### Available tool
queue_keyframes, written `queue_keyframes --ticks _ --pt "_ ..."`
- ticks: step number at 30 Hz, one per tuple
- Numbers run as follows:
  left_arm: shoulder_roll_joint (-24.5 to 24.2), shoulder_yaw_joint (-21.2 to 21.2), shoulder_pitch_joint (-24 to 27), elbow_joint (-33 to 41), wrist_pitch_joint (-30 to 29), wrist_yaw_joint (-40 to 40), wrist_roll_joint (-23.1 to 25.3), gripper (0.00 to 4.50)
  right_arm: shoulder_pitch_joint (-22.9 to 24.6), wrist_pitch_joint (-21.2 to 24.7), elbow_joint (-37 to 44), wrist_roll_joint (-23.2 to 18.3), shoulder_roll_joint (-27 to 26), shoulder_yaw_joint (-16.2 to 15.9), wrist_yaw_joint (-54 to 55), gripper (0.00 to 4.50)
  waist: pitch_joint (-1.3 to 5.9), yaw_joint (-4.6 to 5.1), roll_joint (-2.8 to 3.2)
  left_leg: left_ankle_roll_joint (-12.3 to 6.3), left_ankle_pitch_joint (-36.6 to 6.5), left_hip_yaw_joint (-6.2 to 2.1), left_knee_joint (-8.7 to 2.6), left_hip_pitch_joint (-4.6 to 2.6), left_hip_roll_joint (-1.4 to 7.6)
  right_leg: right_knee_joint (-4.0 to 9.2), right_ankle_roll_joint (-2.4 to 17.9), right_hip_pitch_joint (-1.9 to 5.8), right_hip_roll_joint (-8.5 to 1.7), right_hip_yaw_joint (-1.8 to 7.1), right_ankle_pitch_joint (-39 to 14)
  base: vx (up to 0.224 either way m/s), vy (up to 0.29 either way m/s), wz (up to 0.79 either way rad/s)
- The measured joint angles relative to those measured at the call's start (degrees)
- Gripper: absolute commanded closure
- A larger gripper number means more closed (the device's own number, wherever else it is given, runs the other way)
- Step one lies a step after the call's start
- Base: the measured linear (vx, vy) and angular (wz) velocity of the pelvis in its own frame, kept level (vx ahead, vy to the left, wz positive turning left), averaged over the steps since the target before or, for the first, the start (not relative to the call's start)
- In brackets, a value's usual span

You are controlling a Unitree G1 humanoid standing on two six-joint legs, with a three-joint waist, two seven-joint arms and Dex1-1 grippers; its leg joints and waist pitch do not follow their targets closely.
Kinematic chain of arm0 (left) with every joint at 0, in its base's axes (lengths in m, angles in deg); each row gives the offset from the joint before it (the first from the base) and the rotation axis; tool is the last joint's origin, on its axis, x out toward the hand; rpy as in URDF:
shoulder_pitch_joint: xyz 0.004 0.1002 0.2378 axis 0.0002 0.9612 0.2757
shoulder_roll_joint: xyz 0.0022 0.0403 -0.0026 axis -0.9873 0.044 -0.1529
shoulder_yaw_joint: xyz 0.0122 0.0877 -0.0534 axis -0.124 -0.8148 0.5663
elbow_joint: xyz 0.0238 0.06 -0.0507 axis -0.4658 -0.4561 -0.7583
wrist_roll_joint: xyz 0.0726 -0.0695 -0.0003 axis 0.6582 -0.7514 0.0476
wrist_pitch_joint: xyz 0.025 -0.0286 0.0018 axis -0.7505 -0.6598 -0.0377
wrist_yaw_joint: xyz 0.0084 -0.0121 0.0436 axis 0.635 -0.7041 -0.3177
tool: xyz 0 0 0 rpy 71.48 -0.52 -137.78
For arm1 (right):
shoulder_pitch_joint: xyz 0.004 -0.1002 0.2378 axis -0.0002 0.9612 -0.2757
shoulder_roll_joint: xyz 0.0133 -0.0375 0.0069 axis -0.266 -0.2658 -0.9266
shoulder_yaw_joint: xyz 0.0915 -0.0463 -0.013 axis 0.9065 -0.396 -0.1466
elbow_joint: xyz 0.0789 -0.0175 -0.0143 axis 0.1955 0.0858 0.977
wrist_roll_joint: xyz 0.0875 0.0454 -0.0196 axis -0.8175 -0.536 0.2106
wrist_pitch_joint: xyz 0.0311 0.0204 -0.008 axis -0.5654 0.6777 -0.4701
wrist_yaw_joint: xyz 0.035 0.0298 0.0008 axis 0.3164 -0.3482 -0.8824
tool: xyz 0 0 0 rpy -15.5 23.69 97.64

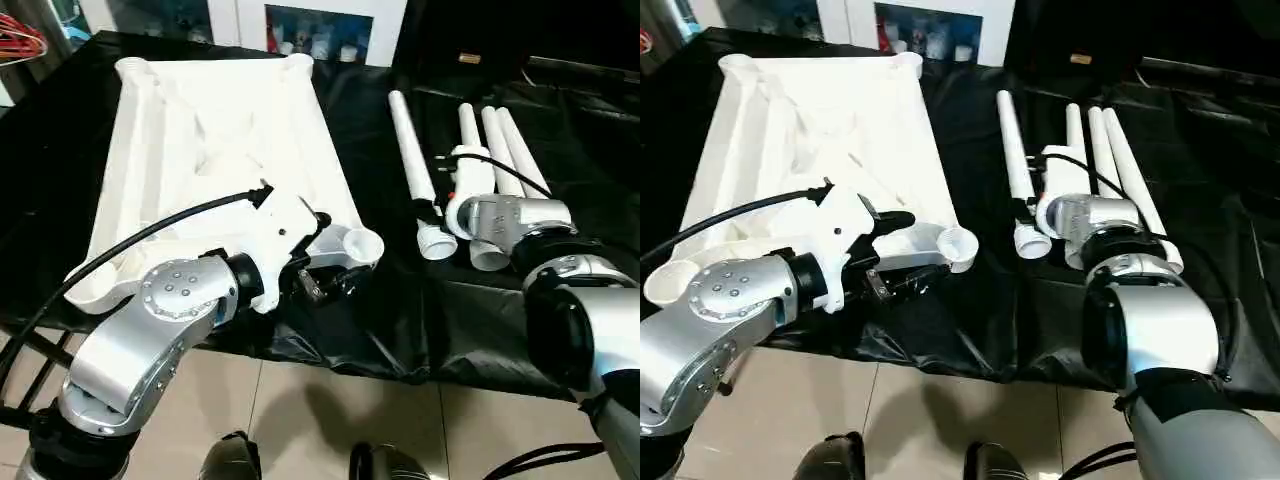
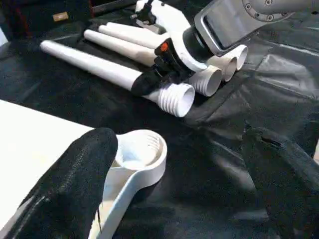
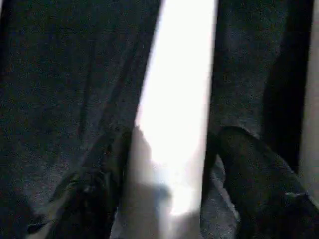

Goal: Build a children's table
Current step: Pick table leg

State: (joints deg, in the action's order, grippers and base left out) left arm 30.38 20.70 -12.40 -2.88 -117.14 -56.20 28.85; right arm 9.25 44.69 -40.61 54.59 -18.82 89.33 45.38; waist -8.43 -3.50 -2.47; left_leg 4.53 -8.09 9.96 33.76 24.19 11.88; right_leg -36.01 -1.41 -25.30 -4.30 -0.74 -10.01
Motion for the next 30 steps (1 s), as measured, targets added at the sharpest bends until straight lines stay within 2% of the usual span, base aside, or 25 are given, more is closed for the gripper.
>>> queue_keyframes --ticks 2,10,20,26,30 --pt "0.0 0.5 0.0 0.0 -0.1 0.0 -0.2 0.00 0.0 0.0 -0.1 0.0 0.2 0.1 0.0 1.89 -0.01 0.02 -0.02 0.00 0.0 0.02 -0.03 0.00 0.00 0.01 0.0 -0.01 0.00 0.00 0.0 0.000 0.000 0.00" --pt "0.0 1.0 -1.0 0.0 -0.2 0.1 -1.1 0.00 0.0 0.5 -0.1 0.0 0.2 1.2 -0.1 2.45 0.04 -0.07 -0.12 0.00 0.0 0.05 -0.10 -0.02 0.01 0.11 0.0 0.05 -0.06 0.00 0.0 0.000 0.000 0.00" --pt "0.2 1.9 -2.6 -3.0 -0.1 -1.4 0.0 0.00 0.0 -0.3 -0.7 -1.2 0.4 3.3 -0.5 2.59 0.16 -0.03 -0.34 0.05 0.0 0.12 -0.08 -0.01 0.01 0.09 0.0 0.06 -0.07 -0.01 0.0 0.000 0.000 0.00" --pt "5.8 4.6 -4.8 -8.2 0.5 -7.6 1.9 0.00 0.1 -1.8 -1.1 -2.5 0.8 4.3 -5.9 2.59 0.17 -0.17 -0.32 0.10 0.1 0.23 0.10 0.12 0.01 0.01 0.1 0.00 -0.06 -0.02 0.0 0.000 0.000 0.00" --pt "10.0 5.9 -6.7 -11.8 2.3 -9.9 1.6 0.00 1.9 -5.9 0.8 -5.1 1.4 6.6 -8.7 2.59 0.30 -0.97 -0.08 0.07 0.1 0.25 0.47 0.17 0.03 -0.11 0.2 0.04 -0.04 -0.02 -0.1 0.000 0.000 0.00"
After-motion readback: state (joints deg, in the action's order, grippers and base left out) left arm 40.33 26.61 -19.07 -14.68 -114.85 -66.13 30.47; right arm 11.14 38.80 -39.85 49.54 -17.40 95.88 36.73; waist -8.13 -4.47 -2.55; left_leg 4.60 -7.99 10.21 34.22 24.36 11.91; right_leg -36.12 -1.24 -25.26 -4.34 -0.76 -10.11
